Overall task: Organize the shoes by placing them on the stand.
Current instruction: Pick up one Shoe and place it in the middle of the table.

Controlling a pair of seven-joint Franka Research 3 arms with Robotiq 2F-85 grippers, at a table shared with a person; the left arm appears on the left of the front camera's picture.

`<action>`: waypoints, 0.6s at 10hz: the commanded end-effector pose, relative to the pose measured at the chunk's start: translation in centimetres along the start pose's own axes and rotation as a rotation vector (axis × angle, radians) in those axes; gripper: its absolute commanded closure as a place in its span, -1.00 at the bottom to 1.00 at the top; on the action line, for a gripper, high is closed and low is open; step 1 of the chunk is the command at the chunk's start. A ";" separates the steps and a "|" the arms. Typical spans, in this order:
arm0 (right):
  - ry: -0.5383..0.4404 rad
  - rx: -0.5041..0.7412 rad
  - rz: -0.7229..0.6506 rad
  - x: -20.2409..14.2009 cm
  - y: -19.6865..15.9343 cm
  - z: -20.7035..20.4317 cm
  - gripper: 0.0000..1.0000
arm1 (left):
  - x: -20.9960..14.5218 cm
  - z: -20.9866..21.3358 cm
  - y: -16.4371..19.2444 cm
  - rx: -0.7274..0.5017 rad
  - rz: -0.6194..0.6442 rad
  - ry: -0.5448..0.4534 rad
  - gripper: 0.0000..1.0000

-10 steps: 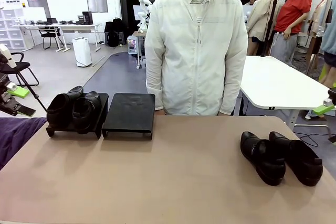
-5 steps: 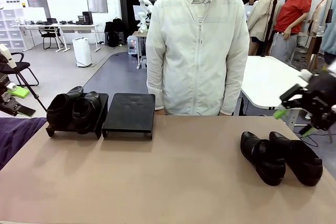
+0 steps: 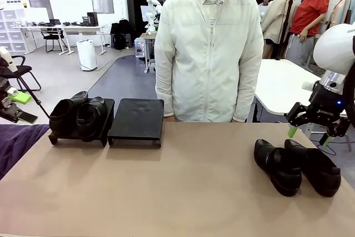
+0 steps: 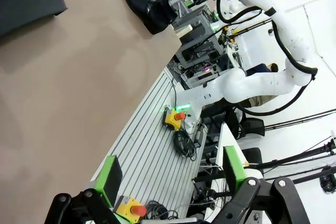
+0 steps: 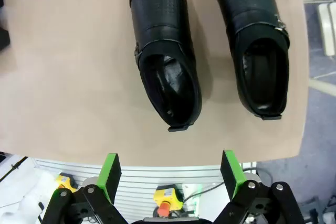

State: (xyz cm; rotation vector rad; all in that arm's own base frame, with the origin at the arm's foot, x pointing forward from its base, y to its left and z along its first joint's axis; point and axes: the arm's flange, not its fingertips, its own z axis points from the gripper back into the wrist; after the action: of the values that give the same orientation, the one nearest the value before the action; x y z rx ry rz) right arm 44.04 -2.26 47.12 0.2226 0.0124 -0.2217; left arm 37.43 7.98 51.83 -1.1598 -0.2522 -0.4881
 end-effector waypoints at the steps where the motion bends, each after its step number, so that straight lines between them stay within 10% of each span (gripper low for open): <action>1: 0.007 -0.078 -0.031 0.9 1.0 -1.8 -1.00 | -0.2 0.1 -0.1 0.000 0.001 0.003 -1.00; 6: -0.035 -0.121 -0.035 3.1 0.4 -7.3 -1.00 | -0.2 0.1 -0.1 0.000 0.001 0.003 -1.00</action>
State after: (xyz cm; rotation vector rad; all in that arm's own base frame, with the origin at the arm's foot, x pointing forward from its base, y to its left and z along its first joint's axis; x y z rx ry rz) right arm 47.11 -0.87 40.53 0.1166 0.0096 -0.2170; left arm 37.43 7.98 51.83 -1.1598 -0.2523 -0.4881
